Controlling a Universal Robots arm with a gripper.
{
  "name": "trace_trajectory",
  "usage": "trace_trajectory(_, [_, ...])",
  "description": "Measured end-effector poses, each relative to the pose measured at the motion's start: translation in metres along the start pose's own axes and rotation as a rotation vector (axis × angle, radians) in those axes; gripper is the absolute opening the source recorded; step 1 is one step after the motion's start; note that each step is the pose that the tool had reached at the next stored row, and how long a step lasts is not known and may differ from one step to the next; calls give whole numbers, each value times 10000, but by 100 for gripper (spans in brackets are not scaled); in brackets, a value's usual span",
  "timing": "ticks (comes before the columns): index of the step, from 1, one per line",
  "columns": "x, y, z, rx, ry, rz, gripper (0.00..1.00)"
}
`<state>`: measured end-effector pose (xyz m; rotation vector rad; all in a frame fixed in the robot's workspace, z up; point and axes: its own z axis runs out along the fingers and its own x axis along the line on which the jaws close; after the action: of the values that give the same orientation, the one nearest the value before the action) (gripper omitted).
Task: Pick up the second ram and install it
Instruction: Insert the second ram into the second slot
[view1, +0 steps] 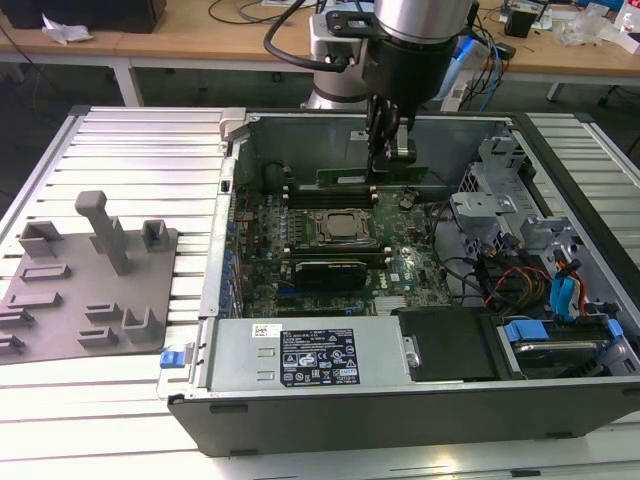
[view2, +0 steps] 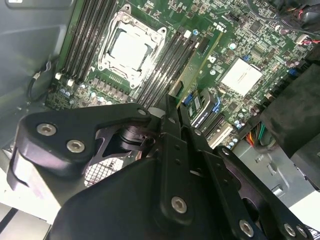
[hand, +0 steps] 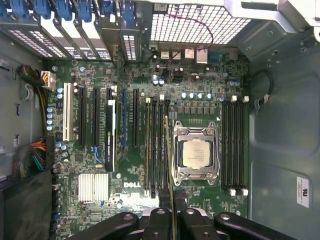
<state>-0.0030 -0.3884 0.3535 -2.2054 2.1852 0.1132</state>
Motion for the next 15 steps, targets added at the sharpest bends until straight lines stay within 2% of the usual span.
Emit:
trace_trajectory(3, [2,-42,19,-5,-1,1,14])
trace_trajectory(4, [4,-78,49,-12,0,3,14])
trace_trajectory(7, [11,-129,122,-37,1,5,14])
trace_trajectory(11, [22,-149,268,-43,5,5,14])
trace_trajectory(15, [27,-152,344,-43,4,5,14])
